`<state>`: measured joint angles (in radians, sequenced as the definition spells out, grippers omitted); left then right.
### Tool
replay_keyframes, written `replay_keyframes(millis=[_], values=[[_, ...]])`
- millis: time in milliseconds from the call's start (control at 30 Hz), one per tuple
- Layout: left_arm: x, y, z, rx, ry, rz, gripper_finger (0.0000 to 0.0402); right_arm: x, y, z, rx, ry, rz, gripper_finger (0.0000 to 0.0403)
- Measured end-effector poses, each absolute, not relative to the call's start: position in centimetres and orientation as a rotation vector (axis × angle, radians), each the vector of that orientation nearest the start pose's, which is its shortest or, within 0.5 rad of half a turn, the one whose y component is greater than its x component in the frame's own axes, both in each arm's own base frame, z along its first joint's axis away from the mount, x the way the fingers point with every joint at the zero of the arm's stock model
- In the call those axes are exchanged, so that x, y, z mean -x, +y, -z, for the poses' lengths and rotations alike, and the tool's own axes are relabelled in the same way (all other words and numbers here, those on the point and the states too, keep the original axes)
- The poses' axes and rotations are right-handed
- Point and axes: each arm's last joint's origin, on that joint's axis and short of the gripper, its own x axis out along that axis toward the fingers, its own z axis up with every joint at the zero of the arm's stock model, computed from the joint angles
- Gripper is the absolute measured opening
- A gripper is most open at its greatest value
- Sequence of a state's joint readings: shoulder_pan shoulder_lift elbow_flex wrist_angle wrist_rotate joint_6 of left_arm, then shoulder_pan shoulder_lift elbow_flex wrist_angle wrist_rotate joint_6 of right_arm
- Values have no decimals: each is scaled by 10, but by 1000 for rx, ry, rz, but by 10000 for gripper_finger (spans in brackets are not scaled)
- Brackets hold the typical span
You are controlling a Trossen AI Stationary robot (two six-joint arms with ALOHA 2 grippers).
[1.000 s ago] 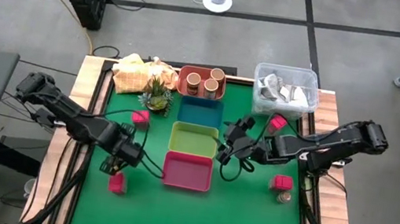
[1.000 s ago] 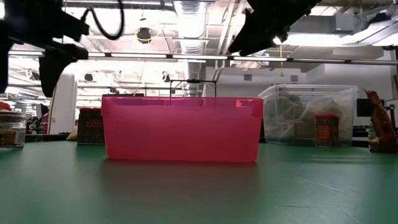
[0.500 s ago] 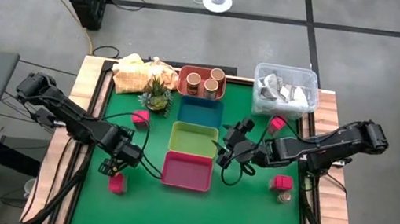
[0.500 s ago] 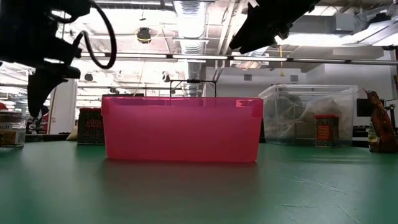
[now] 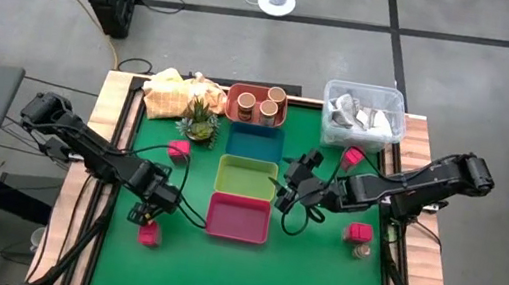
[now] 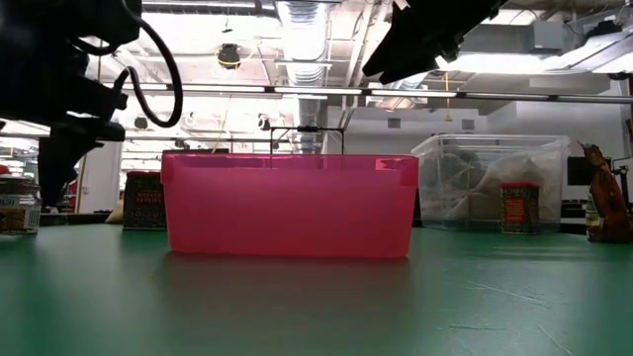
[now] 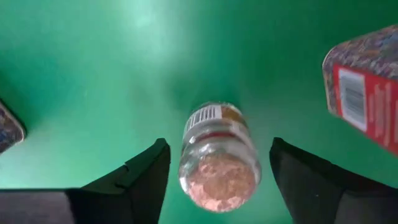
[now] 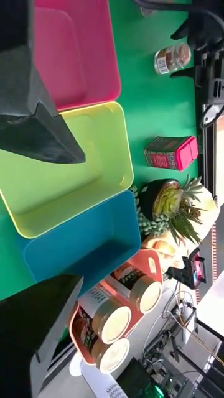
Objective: Sort spices by type
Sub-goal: Put the left brown spice bottle into the blue bin
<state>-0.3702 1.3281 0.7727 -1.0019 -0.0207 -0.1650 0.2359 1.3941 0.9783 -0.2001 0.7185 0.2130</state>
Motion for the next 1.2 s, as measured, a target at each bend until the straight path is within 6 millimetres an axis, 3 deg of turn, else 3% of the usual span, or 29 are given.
replay_keyframes(millis=[367, 867, 1200], values=[[-187, -72, -185, -152, 1523, 142, 142, -291, 51, -268, 59, 491, 526, 329], [-186, -72, -185, -132, 1533, 122, 63, -291, 56, -269, 53, 474, 512, 329], [-188, -61, -185, -94, 1550, 76, 57, -291, 56, -269, 54, 474, 512, 329]])
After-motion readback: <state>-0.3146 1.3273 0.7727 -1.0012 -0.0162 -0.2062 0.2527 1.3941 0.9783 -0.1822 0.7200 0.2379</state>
